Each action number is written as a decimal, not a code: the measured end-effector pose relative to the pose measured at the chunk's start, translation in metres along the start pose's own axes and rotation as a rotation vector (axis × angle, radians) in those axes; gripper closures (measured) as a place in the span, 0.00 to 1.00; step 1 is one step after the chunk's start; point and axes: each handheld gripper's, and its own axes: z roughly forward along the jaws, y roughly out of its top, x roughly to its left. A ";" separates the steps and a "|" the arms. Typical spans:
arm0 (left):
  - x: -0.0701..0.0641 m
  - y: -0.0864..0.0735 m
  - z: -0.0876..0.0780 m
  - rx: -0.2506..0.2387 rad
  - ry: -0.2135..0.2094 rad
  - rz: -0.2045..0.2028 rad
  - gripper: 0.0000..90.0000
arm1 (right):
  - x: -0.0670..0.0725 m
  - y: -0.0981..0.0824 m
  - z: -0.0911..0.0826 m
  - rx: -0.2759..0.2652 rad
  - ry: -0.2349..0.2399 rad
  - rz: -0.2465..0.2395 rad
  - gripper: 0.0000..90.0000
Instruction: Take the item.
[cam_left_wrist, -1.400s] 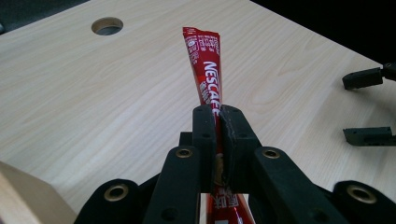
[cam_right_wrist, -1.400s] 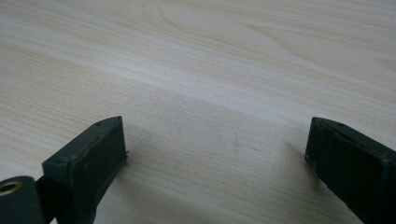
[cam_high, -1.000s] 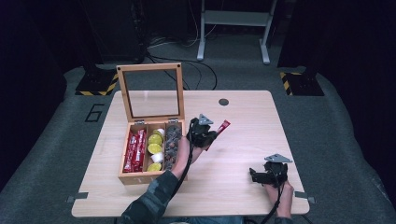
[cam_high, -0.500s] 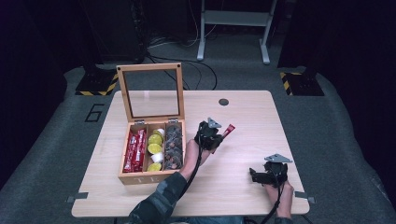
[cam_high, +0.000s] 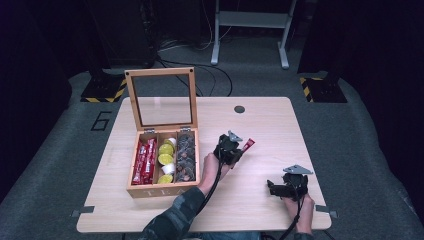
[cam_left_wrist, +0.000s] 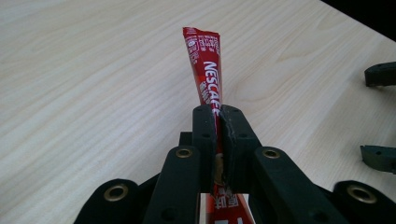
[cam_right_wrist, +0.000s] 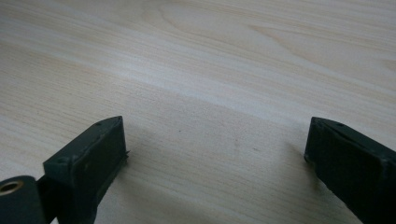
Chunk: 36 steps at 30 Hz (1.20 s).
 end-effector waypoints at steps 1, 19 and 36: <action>0.000 -0.001 0.001 0.008 0.001 0.007 0.94 | 0.000 0.000 0.000 0.000 0.000 0.000 0.06; 0.002 -0.017 0.029 0.078 -0.006 -0.023 0.94 | 0.000 0.000 0.000 0.000 0.000 0.000 0.06; 0.004 -0.018 0.028 0.098 0.016 -0.081 0.37 | 0.000 0.000 0.000 -0.003 0.001 -0.001 0.06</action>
